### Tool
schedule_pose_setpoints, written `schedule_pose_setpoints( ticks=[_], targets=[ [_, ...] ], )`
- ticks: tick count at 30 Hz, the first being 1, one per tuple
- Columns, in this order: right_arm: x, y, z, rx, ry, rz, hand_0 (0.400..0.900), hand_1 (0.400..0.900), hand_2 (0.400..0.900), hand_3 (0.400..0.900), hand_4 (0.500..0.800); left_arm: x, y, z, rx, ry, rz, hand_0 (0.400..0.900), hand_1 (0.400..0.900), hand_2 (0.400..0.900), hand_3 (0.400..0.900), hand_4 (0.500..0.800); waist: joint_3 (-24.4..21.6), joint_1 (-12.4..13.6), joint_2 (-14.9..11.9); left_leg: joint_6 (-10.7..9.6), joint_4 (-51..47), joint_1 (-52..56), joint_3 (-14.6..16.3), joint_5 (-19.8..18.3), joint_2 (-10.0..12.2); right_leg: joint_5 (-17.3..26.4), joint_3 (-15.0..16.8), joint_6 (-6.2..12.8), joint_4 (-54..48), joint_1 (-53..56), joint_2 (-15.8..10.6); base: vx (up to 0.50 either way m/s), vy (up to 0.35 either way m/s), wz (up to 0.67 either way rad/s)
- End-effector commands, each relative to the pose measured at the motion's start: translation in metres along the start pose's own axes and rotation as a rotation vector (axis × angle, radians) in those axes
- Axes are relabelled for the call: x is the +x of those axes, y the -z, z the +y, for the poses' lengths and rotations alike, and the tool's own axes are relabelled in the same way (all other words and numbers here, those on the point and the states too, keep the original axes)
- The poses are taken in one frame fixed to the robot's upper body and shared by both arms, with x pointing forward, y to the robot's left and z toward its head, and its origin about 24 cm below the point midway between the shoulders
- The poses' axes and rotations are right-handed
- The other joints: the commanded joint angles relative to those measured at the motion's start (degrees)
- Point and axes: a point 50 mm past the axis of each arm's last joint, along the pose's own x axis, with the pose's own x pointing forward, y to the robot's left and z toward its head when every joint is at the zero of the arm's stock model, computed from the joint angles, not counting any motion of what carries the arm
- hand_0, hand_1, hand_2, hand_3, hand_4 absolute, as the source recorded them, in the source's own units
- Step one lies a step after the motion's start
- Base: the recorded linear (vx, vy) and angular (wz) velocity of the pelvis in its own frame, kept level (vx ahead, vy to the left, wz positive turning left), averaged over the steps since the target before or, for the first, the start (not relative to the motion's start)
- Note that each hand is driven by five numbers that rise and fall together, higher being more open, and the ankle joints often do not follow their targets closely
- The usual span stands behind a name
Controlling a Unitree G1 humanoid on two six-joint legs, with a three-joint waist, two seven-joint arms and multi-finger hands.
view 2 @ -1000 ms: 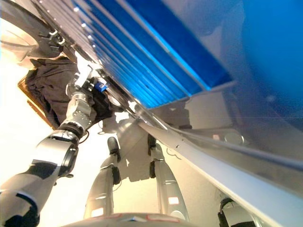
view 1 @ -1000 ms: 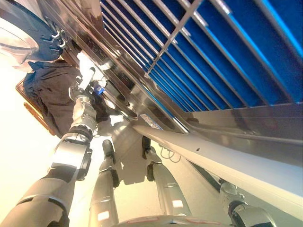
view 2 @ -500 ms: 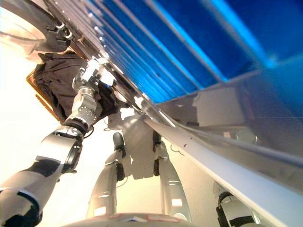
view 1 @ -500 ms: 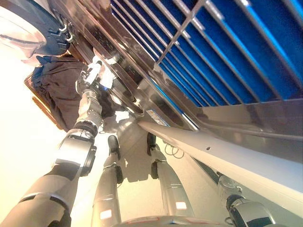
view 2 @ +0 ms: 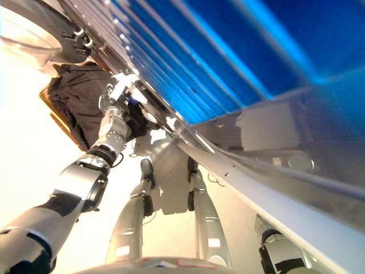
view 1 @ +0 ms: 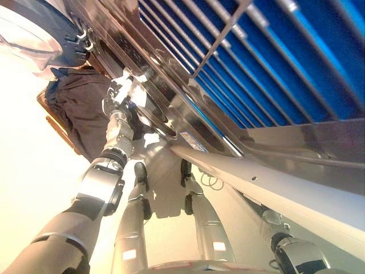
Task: Put the clothes in the basket into the washing machine.
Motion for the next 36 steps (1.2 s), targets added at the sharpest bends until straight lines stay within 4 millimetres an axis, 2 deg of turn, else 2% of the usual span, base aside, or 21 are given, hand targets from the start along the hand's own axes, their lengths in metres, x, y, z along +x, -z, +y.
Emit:
schedule_pose_setpoints(
  ticks=[1, 2, 4, 5, 10, 11, 12, 13, 14, 15, 16, 17, 18, 19, 21, 23, 24, 27, 28, 32, 36],
  targets=[
    [0.011, -0.014, -0.049, -0.071, 0.145, -0.006, 0.900, 0.900, 0.900, 0.900, 0.800, 0.002, -0.016, -0.023, 0.170, 0.217, -0.056, 0.900, 0.900, 0.900, 0.900, 0.800, 0.78, -2.70, 4.60, -3.11, -3.11, 3.73, -7.92, -2.30, 1.76, 2.41, -4.42, -0.93, -0.64, 1.68, 3.00, -0.07, 0.037, 0.07],
    [0.014, -0.025, -0.055, -0.081, 0.134, -0.016, 0.900, 0.900, 0.900, 0.900, 0.800, 0.000, -0.013, -0.034, 0.165, 0.321, -0.021, 0.900, 0.900, 0.900, 0.900, 0.800, 1.24, -2.66, 4.91, -2.98, -2.58, 3.28, -7.82, -2.32, 1.60, 2.93, -4.45, -0.88, -1.18, 1.74, 2.91, -0.05, 0.017, 0.01],
    [0.015, -0.027, -0.057, -0.080, 0.135, -0.013, 0.900, 0.900, 0.900, 0.900, 0.800, 0.000, -0.016, -0.035, 0.164, 0.346, -0.028, 0.900, 0.900, 0.900, 0.900, 0.800, 1.41, -2.61, 5.11, -2.86, -2.01, 2.74, -7.88, -2.46, 1.54, 2.99, -4.49, -1.03, -1.30, 1.54, 2.98, -0.04, 0.029, -0.02],
    [0.015, -0.026, -0.059, -0.081, 0.135, -0.005, 0.900, 0.900, 0.900, 0.900, 0.800, -0.001, -0.014, -0.037, 0.102, 0.355, -0.023, 0.900, 0.900, 0.900, 0.900, 0.800, 1.37, -2.51, 5.15, -2.75, -1.69, 2.39, -7.98, -2.62, 1.39, 3.17, -4.33, -1.10, -1.45, 1.30, 3.10, -0.03, 0.031, -0.04],
    [0.009, 0.002, -0.061, -0.075, 0.144, 0.062, 0.900, 0.900, 0.900, 0.900, 0.800, -0.004, -0.003, -0.024, -0.079, 0.262, -0.022, 0.900, 0.900, 0.900, 0.900, 0.800, 0.74, -2.80, 5.04, -2.75, -0.85, 1.01, -7.95, -2.73, 1.40, 3.07, -3.93, -1.27, -1.24, 0.28, 3.15, -0.01, 0.013, -0.07],
    [0.008, 0.006, -0.062, -0.072, 0.151, 0.073, 0.900, 0.900, 0.900, 0.900, 0.800, -0.005, 0.002, -0.014, -0.103, 0.207, -0.015, 0.900, 0.900, 0.900, 0.900, 0.800, 0.48, -2.71, 4.94, -2.77, -0.64, 0.99, -8.01, -2.76, 1.47, 2.89, -3.98, -1.33, -0.97, 0.28, 3.18, 0.02, -0.028, -0.05],
    [0.005, 0.015, -0.056, -0.072, 0.149, 0.082, 0.900, 0.900, 0.900, 0.900, 0.800, -0.006, 0.010, 0.010, -0.094, 0.070, -0.009, 0.900, 0.900, 0.900, 0.900, 0.800, -0.09, -2.31, 4.68, -2.75, -0.47, 1.35, -8.18, -2.78, 1.61, 2.35, -4.07, -1.54, -0.44, 0.64, 3.28, 0.00, 0.000, 0.00],
    [0.005, 0.016, -0.056, -0.074, 0.150, 0.083, 0.900, 0.900, 0.900, 0.900, 0.800, -0.006, 0.010, 0.010, -0.091, 0.067, -0.009, 0.900, 0.900, 0.900, 0.900, 0.800, -0.12, -2.37, 4.66, -2.76, -0.50, 1.44, -8.16, -2.80, 1.60, 2.27, -4.06, -1.56, -0.39, 0.68, 3.27, 0.05, -0.057, 0.04],
    [0.005, 0.014, -0.050, -0.050, 0.160, 0.069, 0.900, 0.900, 0.900, 0.900, 0.800, -0.012, 0.023, 0.035, -0.151, -0.097, 0.001, 0.900, 0.900, 0.900, 0.900, 0.800, -0.66, -1.64, 4.33, -2.85, -1.02, 2.85, -8.38, -2.74, 1.67, 1.62, -4.26, -1.70, 0.14, 1.86, 3.36, 0.03, -0.036, 0.05],
    [0.004, 0.014, -0.050, -0.053, 0.162, 0.069, 0.900, 0.900, 0.900, 0.900, 0.800, -0.012, 0.024, 0.035, -0.150, -0.101, 0.002, 0.900, 0.900, 0.900, 0.900, 0.800, -0.51, -1.67, 4.36, -2.86, -1.26, 3.29, -8.37, -2.70, 1.65, 1.53, -4.25, -1.71, 0.13, 2.19, 3.35, 0.04, -0.051, 0.07],
    [0.003, 0.016, -0.043, -0.051, 0.158, 0.065, 0.900, 0.900, 0.900, 0.900, 0.800, -0.017, 0.032, 0.046, -0.120, -0.170, 0.019, 0.900, 0.900, 0.900, 0.900, 0.800, -0.51, -1.24, 4.26, -2.95, -1.63, 4.24, -8.40, -2.52, 1.68, 1.18, -4.52, -1.78, 0.44, 3.00, 3.31, 0.04, -0.051, 0.14],
    [0.003, 0.011, -0.035, -0.023, 0.169, 0.058, 0.900, 0.900, 0.900, 0.900, 0.800, -0.031, 0.055, 0.070, -0.107, -0.289, 0.076, 0.900, 0.900, 0.900, 0.900, 0.800, -0.36, 0.05, 4.25, -3.12, -2.80, 7.10, -8.81, -2.12, 1.67, 0.28, -5.00, -1.84, 1.25, 5.00, 3.27, 0.05, -0.066, 0.21],
    [0.002, 0.011, -0.030, -0.025, 0.163, 0.055, 0.900, 0.900, 0.900, 0.900, 0.800, -0.039, 0.066, 0.085, -0.025, -0.334, 0.118, 0.900, 0.900, 0.900, 0.900, 0.800, 0.11, 0.72, 4.29, -3.27, -3.69, 9.09, -8.80, -1.80, 1.52, -0.21, -5.22, -1.89, 1.41, 6.69, 3.20, 0.04, -0.052, 0.19],
    [0.002, 0.012, -0.030, -0.026, 0.162, 0.056, 0.900, 0.900, 0.900, 0.900, 0.800, -0.040, 0.067, 0.085, -0.019, -0.337, 0.118, 0.900, 0.900, 0.900, 0.900, 0.800, 0.46, 0.70, 4.12, -3.29, -4.07, 9.83, -8.78, -1.69, 1.49, -0.27, -5.22, -1.89, 1.31, 7.31, 3.18, 0.03, -0.044, 0.18],
    [0.001, 0.014, -0.024, -0.014, 0.154, 0.069, 0.900, 0.900, 0.900, 0.900, 0.800, -0.066, 0.095, 0.120, 0.025, -0.454, 0.220, 0.900, 0.900, 0.900, 0.900, 0.800, 0.99, 2.28, 4.25, -3.52, -6.02, 14.05, -9.11, -1.02, 1.09, -1.48, -5.69, -1.90, 1.70, 10.94, 3.12, 0.01, -0.051, 0.27],
    [-0.002, 0.019, -0.016, -0.005, 0.138, 0.082, 0.900, 0.900, 0.900, 0.900, 0.800, -0.088, 0.112, 0.146, 0.098, -0.532, 0.288, 0.900, 0.900, 0.900, 0.900, 0.800, 1.87, 3.43, 4.15, -3.41, -8.51, 17.76, -8.38, 1.55, 0.67, -0.55, -6.96, -2.35, 1.03, 14.19, 2.78, -0.05, -0.046, 0.28],
    [-0.003, 0.020, -0.014, 0.006, 0.131, 0.088, 0.900, 0.900, 0.900, 0.900, 0.800, -0.109, 0.125, 0.170, 0.144, -0.616, 0.368, 0.900, 0.900, 0.900, 0.900, 0.800, 1.90, 4.22, 4.26, -3.64, -9.88, 20.02, -8.54, 2.25, 0.60, -1.03, -7.34, -2.22, 0.55, 16.55, 2.83, 0.07, -0.051, 0.28],
    [-0.008, 0.037, -0.013, 0.009, 0.125, 0.125, 0.900, 0.900, 0.900, 0.900, 0.800, -0.158, 0.146, 0.211, 0.234, -0.724, 0.500, 0.900, 0.900, 0.900, 0.900, 0.800, 1.50, 5.81, 4.78, -3.90, -13.08, 25.67, -9.06, 3.80, 0.53, -1.73, -8.45, -2.03, -1.65, 22.88, 3.18, 0.07, -0.054, 0.26],
    [-0.010, 0.041, -0.010, 0.005, 0.108, 0.131, 0.900, 0.900, 0.900, 0.900, 0.800, -0.180, 0.155, 0.224, 0.297, -0.729, 0.581, 0.900, 0.900, 0.900, 0.900, 0.800, 1.22, 6.37, 4.96, -3.95, -14.09, 27.30, -8.98, 4.31, 0.63, -1.76, -8.97, -1.80, -2.38, 24.52, 3.39, 0.06, -0.033, 0.14],
    [-0.017, 0.064, -0.017, -0.012, 0.092, 0.179, 0.900, 0.900, 0.900, 0.900, 0.800, -0.231, 0.168, 0.253, 0.417, -0.733, 0.746, 0.900, 0.900, 0.900, 0.900, 0.800, 0.21, 7.42, 5.86, -4.02, -16.25, 32.13, -9.04, 5.40, 0.59, -2.01, -9.64, -1.22, -4.35, 30.22, 3.96, 0.02, -0.029, 0.10],
    [-0.027, 0.088, -0.023, -0.040, 0.059, 0.240, 0.900, 0.900, 0.900, 0.900, 0.800, -0.262, 0.180, 0.258, 0.494, -0.626, 0.865, 0.900, 0.900, 0.900, 0.900, 0.800, -0.95, 7.99, 6.97, -4.12, -17.36, 36.22, -9.05, 6.10, 0.77, -1.75, -9.68, -0.74, -6.38, 35.18, 4.08, 0.00, -0.006, 0.01]
  ],
)
